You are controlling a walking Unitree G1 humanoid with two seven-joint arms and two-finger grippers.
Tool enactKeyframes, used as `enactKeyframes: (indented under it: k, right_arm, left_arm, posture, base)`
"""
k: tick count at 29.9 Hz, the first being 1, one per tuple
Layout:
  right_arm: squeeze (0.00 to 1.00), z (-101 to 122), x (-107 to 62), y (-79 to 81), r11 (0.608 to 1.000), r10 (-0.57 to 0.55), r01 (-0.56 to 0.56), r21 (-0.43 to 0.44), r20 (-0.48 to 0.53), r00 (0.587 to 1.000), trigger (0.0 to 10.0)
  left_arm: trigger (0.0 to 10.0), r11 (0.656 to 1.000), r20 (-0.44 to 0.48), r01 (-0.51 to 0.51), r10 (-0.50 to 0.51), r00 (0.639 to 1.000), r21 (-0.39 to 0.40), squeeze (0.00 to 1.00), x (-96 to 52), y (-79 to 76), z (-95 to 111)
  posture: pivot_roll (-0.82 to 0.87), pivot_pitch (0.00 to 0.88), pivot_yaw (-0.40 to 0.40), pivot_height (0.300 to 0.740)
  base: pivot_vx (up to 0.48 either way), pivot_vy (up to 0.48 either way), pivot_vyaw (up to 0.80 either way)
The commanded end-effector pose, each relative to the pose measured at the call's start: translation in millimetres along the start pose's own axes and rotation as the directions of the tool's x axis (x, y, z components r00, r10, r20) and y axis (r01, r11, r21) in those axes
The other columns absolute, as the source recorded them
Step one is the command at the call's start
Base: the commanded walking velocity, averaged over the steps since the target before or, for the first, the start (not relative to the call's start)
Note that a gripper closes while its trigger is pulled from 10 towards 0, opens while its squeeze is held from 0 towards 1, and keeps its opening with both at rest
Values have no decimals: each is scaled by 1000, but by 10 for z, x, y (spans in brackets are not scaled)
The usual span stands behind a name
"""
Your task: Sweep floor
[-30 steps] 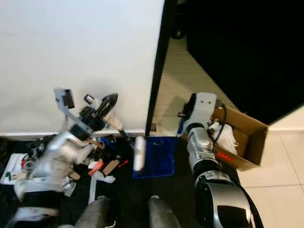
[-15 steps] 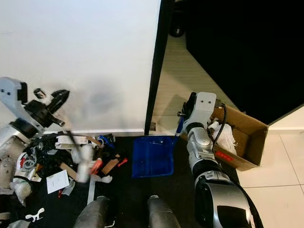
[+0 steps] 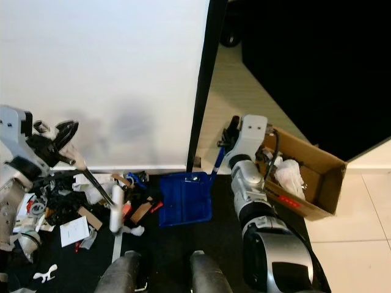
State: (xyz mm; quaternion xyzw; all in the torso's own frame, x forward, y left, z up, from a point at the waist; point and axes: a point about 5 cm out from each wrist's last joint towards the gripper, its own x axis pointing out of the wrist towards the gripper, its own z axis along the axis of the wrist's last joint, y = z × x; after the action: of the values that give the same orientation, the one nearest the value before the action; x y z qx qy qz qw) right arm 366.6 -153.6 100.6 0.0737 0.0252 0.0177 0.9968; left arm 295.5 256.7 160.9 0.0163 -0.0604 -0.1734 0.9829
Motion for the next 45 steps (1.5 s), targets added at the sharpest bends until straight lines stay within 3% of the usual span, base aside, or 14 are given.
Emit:
enactKeyframes:
  k: [1,7,14,17,20,24,27,31,32,34,35,41,42,45]
  right_arm:
    - [0,-307,-116,52,1000,11,-8,27,-128,992,10000]
    - [0,-424,-191,-18,999,-38,36,-16,-165,986,10000]
    - [0,-514,-245,-3,999,-44,42,-15,-187,981,10000]
    - [0,-544,-264,9,999,-42,41,-12,-194,980,10000]
    - [0,-578,-287,20,999,-34,34,-4,-201,979,10000]
    - [0,-641,-330,26,1000,-25,24,-5,-218,976,10000]
    - [0,-649,-335,32,1000,-20,22,5,-220,975,10000]
    - [0,-650,-334,32,1000,-16,18,4,-222,975,10000]
    - [0,-656,-337,36,1000,-7,8,5,-227,974,10000]
    - [0,-659,-338,38,1000,-5,7,8,-228,974,10000]
    - [0,-662,-340,43,1000,1,2,12,-230,973,10000]
    - [0,-670,-345,53,1000,10,-8,12,-230,973,10000]
    - [0,-671,-346,58,1000,13,-10,13,-230,973,10000]
    - [0,-670,-346,64,1000,15,-12,18,-227,974,10000]
  left_arm:
    - [10000,1000,-36,-10,10,999,1,0,-40,-33,-150]
    - [10000,998,-46,-37,34,998,-51,0,-26,-207,-474]
    - [10000,996,-75,4,3,997,84,0,-11,-179,-505]
    - [10000,997,-70,-25,30,997,71,0,-9,-112,-516]
    - [10000,996,-45,-77,76,996,-39,0,16,-85,-589]
    - [10000,901,13,-111,128,992,-420,0,167,-203,-702]
    - [10000,847,22,-26,44,999,-531,0,262,-406,-781]
    - [10000,819,29,30,-16,999,-573,0,310,-546,-827]
    - [10000,769,43,111,-108,993,-630,0,373,-768,-878]
    - [10000,751,51,135,-134,990,-646,0,392,-827,-892]
    - [10000,704,83,200,-197,977,-682,0,429,-977,-892]
    - [10000,599,177,311,-273,946,-738,0,487,-1197,-802]
    - [10000,556,228,351,-280,933,-753,0,509,-1258,-724]
    - [10000,530,264,377,-278,923,-760,0,523,-1288,-665]
  posture:
    - [93,265,1,740]
    - [75,275,1,740]
    - [79,284,9,740]
    - [79,288,8,740]
    - [81,294,8,740]
    - [76,302,3,740]
    - [67,299,3,740]
    - [63,296,3,740]
    - [45,288,-1,740]
    - [45,288,-1,740]
    - [45,288,-1,740]
    - [42,280,-1,740]
    - [51,275,1,740]
    - [56,273,2,740]
  base:
    - [0,0,0]
    - [0,0,0]
    - [0,0,0]
    - [0,0,0]
    - [0,0,0]
    - [0,0,0]
    - [0,0,0]
    - [0,0,0]
    - [0,0,0]
    - [0,0,0]
    - [0,0,0]
    - [0,0,0]
    - [0,0,0]
    - [0,0,0]
